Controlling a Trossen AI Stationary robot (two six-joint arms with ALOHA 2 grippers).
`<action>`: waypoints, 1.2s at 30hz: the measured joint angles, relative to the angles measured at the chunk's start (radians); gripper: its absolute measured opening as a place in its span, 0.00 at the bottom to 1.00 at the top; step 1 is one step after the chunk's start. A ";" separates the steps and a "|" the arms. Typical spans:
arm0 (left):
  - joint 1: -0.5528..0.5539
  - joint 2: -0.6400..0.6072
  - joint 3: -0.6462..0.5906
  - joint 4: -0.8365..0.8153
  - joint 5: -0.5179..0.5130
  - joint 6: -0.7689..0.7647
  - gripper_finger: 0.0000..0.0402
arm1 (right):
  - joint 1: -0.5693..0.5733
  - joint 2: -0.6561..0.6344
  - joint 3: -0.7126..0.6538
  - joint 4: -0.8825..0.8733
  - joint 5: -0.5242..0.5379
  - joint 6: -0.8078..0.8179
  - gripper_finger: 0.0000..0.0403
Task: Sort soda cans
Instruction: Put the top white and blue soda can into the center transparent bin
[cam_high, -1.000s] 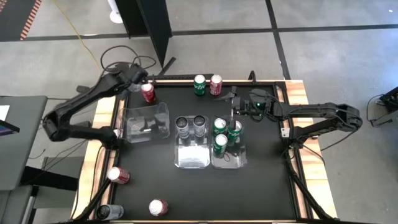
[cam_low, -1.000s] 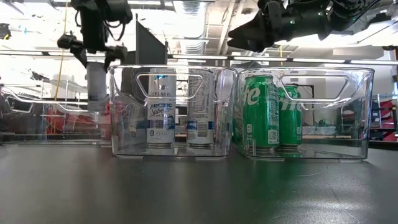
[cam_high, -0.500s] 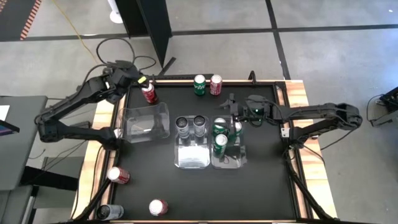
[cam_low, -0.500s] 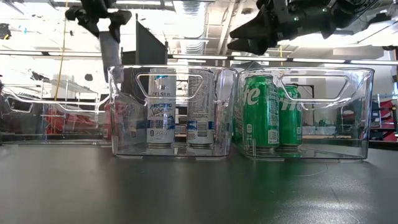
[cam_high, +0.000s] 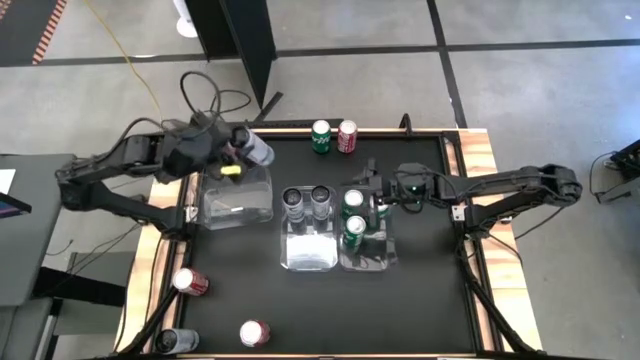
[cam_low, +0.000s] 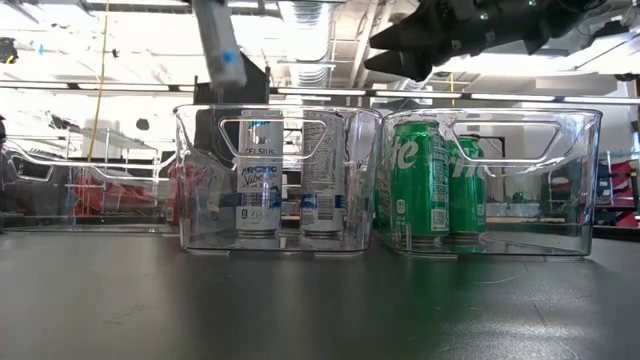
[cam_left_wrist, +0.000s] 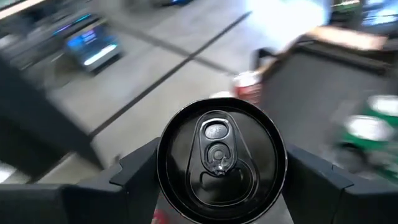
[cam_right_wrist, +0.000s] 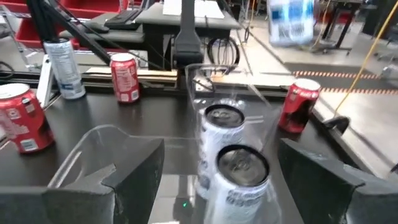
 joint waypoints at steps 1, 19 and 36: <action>-0.032 0.000 0.013 0.000 0.014 0.016 0.65 | 0.008 0.000 0.000 -0.014 0.000 0.007 0.82; -0.360 0.194 0.056 -0.017 0.327 0.272 0.65 | 0.251 -0.017 0.000 -0.088 0.241 0.057 0.82; -0.345 0.398 -0.048 0.166 0.291 0.243 0.65 | 0.265 -0.027 0.000 -0.089 0.258 0.072 0.82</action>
